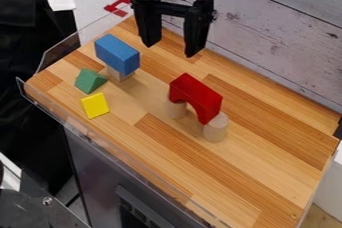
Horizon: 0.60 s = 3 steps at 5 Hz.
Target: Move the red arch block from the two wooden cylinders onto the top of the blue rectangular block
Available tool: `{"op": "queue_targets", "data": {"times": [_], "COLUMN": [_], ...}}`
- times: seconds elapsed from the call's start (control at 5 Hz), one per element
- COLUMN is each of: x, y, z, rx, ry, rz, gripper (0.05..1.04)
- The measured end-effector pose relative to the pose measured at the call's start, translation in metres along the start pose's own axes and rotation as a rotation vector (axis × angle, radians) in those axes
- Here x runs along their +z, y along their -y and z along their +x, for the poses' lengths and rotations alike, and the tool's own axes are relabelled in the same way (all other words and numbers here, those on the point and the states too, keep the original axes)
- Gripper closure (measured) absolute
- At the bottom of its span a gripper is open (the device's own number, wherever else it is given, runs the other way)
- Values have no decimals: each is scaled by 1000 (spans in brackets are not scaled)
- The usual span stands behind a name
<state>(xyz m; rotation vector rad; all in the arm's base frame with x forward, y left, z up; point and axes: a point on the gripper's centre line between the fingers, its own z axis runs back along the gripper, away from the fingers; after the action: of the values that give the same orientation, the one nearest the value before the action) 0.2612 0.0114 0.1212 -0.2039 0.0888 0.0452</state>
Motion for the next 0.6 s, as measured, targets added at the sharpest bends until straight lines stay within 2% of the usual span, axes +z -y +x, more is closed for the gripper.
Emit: {"op": "queue_targets", "data": {"times": [0.2, 0.4, 0.6], "x": [-7, -11, -16], "y": [-2, 5, 11], "z": [-2, 2, 4], "rx": [10, 4, 43], "ry": [-30, -16, 12], "rz": [-4, 32, 42], "gripper": [85, 85, 85]}}
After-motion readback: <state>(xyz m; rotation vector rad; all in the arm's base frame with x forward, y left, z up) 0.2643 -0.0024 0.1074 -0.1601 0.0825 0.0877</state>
